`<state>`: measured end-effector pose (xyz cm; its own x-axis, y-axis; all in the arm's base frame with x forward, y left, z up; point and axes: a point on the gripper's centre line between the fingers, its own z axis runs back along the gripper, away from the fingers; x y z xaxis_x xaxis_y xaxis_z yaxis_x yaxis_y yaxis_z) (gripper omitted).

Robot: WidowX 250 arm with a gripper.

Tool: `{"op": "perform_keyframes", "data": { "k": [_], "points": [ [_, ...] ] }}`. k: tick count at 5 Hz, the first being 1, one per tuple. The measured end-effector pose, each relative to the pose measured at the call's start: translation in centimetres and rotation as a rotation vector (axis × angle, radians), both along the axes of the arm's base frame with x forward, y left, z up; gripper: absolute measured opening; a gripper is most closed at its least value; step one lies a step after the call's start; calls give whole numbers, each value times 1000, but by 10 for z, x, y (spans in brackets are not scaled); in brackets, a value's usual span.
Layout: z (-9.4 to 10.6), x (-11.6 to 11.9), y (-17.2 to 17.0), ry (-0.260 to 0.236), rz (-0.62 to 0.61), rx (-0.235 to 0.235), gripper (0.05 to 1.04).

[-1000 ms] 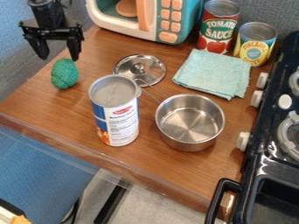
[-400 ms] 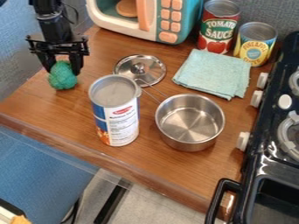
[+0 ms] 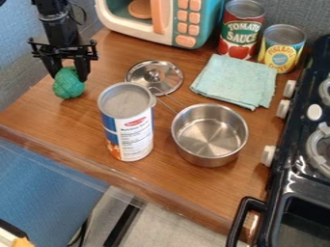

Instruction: Moved the broccoli to the side of silver cover

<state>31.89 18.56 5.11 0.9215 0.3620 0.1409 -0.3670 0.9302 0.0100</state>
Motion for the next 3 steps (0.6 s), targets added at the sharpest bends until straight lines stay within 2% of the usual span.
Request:
{"op": "perform_keyframes", "data": {
  "k": [1, 2, 3],
  "points": [
    [5, 6, -3, -6, -12, -12, 668],
    [24, 29, 0, -65, -8, -6, 668],
    [22, 50, 8, -76, 7, -14, 667]
  ]
}}
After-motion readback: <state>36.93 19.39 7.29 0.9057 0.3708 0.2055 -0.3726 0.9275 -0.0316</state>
